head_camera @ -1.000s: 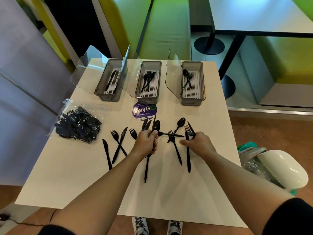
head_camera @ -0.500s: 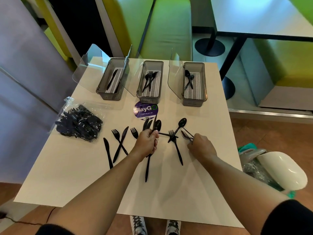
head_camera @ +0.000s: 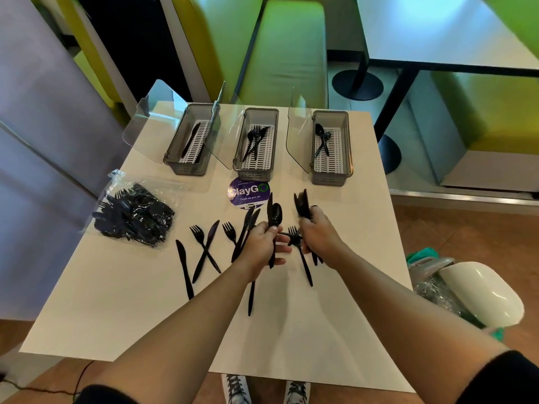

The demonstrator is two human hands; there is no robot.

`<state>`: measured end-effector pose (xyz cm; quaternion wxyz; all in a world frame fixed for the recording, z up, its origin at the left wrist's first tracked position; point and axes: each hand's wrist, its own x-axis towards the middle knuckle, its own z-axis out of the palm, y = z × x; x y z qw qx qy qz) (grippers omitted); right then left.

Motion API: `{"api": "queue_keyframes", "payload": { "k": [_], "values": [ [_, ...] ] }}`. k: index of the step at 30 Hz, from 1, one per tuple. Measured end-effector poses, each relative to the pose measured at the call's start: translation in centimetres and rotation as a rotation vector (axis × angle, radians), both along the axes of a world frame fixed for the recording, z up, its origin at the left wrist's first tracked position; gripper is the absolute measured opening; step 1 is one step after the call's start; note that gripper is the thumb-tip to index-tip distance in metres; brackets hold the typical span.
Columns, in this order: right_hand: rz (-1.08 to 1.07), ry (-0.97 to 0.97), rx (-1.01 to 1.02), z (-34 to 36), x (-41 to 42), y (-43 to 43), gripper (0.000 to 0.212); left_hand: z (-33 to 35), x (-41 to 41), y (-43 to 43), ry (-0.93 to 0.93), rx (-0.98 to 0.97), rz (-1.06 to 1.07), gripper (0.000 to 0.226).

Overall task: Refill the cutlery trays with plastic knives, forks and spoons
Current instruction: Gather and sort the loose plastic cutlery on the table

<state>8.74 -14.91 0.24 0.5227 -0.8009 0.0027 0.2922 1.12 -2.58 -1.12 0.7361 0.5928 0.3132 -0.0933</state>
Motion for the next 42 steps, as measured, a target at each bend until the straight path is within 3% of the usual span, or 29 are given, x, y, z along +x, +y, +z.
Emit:
{"api": "queue_keyframes", "payload": {
  "k": [5,14,18,24,30,33,36,42],
  "values": [
    [0.116,-0.041,-0.026,-0.1,-1.6,2.0,0.022,0.2,0.2,0.0,-0.004,-0.045,0.05,0.025],
    [0.4,-0.352,-0.196,-1.5,-4.8,3.5,0.042,-0.8,0.2,0.8,-0.005,-0.118,0.135,0.033],
    [0.416,-0.33,-0.126,-1.1,-4.2,3.9,0.043,-0.8,0.3,1.8,0.027,-0.107,0.197,0.032],
    [0.257,-0.165,0.094,0.2,-2.0,3.4,0.033,0.0,0.7,3.5,-0.003,-0.112,0.208,0.028],
    [0.441,-0.245,-0.064,1.4,-1.5,4.4,0.038,-0.6,1.0,4.1,-0.02,-0.014,0.25,0.026],
    [0.325,-0.388,-0.188,1.3,-0.3,3.8,0.027,-0.6,0.7,4.9,-0.029,0.045,0.265,0.022],
    [0.075,-0.358,-0.313,0.3,1.8,2.2,0.014,-1.0,0.3,6.0,-0.034,0.112,0.227,0.022],
    [-0.073,-0.195,-0.543,-2.3,3.6,0.4,0.03,-1.6,-1.3,7.3,-0.046,0.121,0.169,0.031]
  ]
}}
